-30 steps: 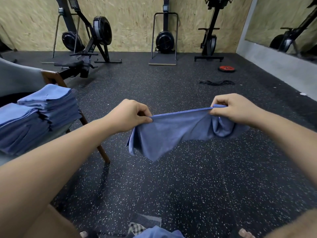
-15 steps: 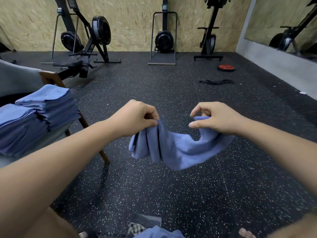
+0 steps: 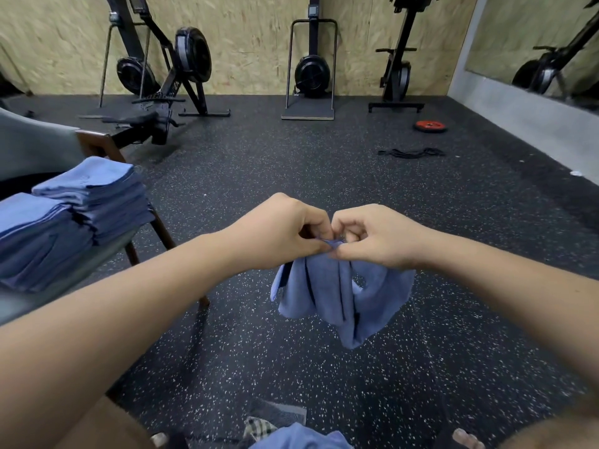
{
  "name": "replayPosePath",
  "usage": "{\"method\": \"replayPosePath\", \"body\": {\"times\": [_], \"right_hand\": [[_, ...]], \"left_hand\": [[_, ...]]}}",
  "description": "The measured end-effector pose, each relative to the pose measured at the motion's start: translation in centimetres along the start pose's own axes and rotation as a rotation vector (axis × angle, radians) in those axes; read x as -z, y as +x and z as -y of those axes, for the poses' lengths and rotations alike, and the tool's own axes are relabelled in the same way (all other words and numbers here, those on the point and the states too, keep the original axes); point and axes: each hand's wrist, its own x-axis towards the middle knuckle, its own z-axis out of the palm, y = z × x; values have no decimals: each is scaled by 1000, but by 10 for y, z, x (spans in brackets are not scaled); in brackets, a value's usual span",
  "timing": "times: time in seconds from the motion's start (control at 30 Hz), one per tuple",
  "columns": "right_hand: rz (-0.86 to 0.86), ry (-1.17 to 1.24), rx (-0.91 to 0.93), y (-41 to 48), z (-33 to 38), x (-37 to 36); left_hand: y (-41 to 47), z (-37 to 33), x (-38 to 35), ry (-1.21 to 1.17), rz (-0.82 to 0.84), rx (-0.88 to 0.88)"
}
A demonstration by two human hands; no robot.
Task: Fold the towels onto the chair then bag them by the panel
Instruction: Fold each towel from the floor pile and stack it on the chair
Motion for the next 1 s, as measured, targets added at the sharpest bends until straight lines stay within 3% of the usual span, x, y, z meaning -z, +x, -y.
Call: {"method": "replayPosePath", "body": {"times": [0.3, 0.57, 0.8, 1.0], "right_hand": [[-145, -81, 20, -2, -5, 19], [-274, -91, 18, -5, -14, 39], [-324, -77, 1, -6, -27, 52], [-301, -103, -56, -6, -41, 54]], "left_hand": [[-4, 23, -8, 67, 137, 128], [-5, 36, -8, -78, 17, 194], [-8, 49, 0, 87, 62, 195], [-7, 61, 3, 80, -49, 237]]}}
